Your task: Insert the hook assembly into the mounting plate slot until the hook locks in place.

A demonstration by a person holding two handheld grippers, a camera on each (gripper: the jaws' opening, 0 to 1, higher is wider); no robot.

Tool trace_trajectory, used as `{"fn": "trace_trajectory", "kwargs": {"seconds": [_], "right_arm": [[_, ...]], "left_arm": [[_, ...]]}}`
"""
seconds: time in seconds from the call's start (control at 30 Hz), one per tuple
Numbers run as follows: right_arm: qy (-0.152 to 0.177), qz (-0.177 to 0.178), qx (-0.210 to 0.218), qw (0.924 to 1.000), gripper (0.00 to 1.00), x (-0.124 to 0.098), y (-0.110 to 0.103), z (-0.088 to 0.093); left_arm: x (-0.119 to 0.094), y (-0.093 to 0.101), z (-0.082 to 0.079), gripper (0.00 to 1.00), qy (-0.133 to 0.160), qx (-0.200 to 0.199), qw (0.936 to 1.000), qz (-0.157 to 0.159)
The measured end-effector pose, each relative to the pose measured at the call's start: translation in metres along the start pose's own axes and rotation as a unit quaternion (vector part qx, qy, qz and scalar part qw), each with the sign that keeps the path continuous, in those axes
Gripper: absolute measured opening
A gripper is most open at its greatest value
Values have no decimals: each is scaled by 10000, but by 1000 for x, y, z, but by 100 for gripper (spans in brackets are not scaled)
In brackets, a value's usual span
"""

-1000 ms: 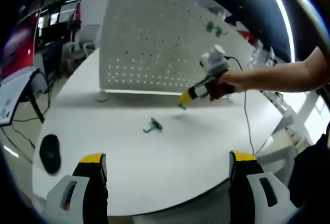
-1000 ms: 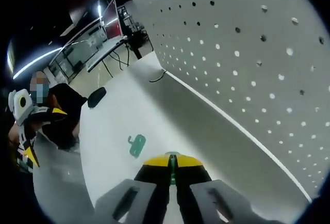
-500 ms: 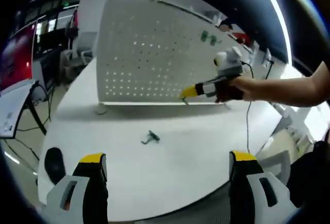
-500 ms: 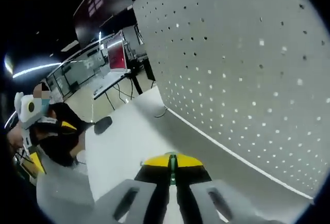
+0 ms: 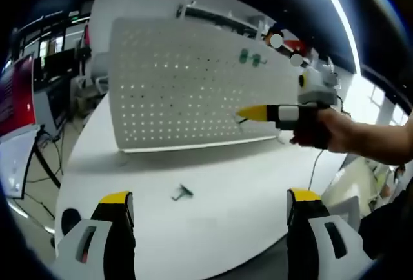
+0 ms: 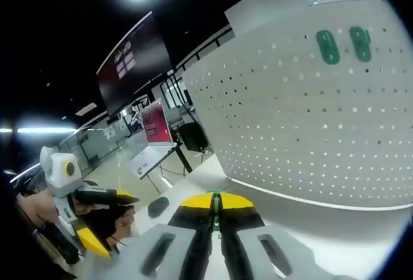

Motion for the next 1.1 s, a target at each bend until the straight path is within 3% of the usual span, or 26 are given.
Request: {"fn": "trace_trajectory", "kwargs": {"seconds": [0.17,0.33,0.5,0.63,0.9,1.1], "right_arm": [[265,-92,341,9990,0,-10,-20,5],[530,-144,603,9967,0,-16,-39,11],[694,-242,655,9951,0,-13,-62,15],[735,-381,463,9955,0,-6,-78,16],[810,-530,505,9940,0,5,-96,21],[828,-619,400,9938,0,9,-105,23]], "left_arm": [[7,8,-5,96,1,-19,10000,81],[10,13,-9,89,78,-287,9995,134],[12,13,-12,80,149,-487,9985,203],[11,15,-14,71,189,-572,9977,310],[4,15,-15,55,332,-763,9958,380],[-1,13,-14,32,440,-876,9943,431]]}}
Point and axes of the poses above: the point that each gripper's makers call its tool centre point, and the gripper's own axes: x roughly forward along the fingers, y roughly to its right, z roughly out of its underside, the point moved 8 cm from there along -x, roughly backward along the fingers, and after that the axes turned 4 degrees about -z, right-handed, at the moved point
